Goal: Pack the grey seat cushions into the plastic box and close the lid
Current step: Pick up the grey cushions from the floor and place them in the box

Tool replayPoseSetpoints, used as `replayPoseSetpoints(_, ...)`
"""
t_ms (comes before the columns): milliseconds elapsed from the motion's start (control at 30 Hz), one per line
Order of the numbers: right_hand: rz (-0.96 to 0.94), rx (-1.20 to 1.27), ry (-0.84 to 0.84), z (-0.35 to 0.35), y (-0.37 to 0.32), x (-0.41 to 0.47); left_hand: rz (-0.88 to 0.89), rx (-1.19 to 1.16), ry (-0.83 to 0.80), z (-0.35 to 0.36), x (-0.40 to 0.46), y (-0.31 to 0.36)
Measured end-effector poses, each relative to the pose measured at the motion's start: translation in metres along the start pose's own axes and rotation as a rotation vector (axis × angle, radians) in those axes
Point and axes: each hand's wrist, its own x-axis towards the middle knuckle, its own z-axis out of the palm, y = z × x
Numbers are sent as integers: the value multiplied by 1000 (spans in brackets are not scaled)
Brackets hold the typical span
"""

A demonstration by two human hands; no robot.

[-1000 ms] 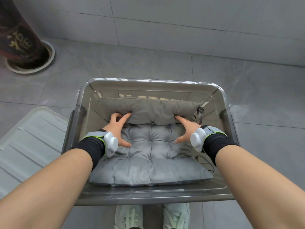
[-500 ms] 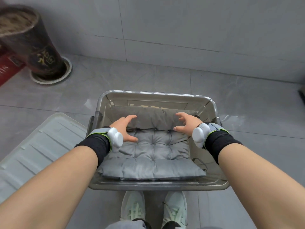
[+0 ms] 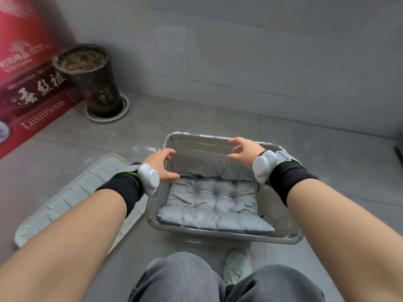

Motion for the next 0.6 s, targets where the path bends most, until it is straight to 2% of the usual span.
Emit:
replayPoseSetpoints(267,-118,-61,-55,32,-88,-5,-113,-98,109,-34,-53,-58)
replayPoseSetpoints(600,-283,-204,-195,125,-205,-3,-378,-247,255,-56,-140,-182)
